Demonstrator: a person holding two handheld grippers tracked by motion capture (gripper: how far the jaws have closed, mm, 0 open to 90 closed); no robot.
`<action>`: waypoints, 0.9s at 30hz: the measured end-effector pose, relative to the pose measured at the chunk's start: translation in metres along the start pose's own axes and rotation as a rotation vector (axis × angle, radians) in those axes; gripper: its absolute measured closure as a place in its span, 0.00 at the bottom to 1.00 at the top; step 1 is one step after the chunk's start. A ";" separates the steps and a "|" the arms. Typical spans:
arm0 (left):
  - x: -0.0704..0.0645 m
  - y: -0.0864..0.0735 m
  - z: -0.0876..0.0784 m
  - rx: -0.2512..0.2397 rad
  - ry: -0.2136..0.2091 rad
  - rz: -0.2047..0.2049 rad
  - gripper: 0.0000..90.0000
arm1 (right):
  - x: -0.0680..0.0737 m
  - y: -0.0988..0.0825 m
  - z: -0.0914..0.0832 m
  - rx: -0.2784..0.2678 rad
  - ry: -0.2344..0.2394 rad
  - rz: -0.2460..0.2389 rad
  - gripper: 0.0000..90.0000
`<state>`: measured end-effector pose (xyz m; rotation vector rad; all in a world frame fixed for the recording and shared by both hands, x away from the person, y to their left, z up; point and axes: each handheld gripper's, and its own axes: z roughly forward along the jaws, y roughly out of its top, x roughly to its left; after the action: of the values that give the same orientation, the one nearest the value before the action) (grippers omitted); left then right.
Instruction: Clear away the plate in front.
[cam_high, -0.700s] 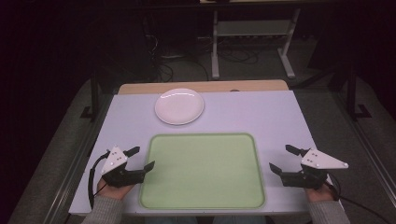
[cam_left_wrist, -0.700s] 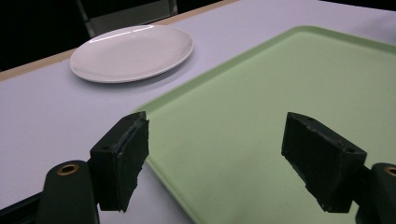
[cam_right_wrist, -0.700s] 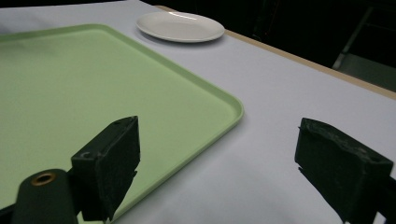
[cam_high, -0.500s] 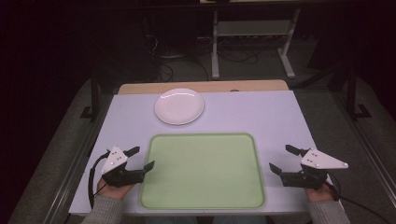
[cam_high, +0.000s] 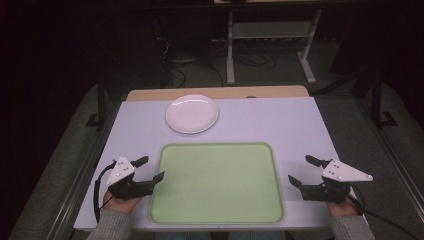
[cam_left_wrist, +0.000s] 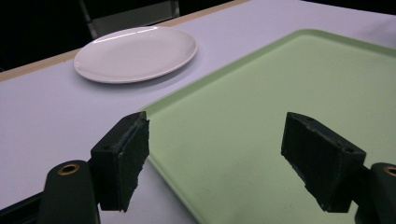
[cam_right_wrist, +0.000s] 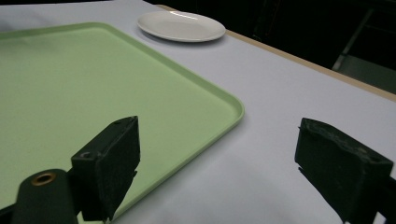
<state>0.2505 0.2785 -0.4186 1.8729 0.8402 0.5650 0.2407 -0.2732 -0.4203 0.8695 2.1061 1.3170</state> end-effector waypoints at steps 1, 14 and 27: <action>0.000 0.000 0.000 -0.001 0.001 -0.001 0.25 | 0.000 0.000 0.000 0.000 0.000 -0.002 0.15; -0.004 0.005 0.000 -0.030 -0.010 -0.029 0.24 | 0.000 0.000 -0.001 0.001 -0.006 0.001 0.15; -0.007 0.018 0.002 -0.006 -0.042 -0.030 0.26 | -0.004 -0.003 -0.003 -0.010 -0.036 0.026 0.15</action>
<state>0.2524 0.2666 -0.4029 1.8569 0.8368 0.5071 0.2404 -0.2790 -0.4209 0.9128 2.0649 1.3146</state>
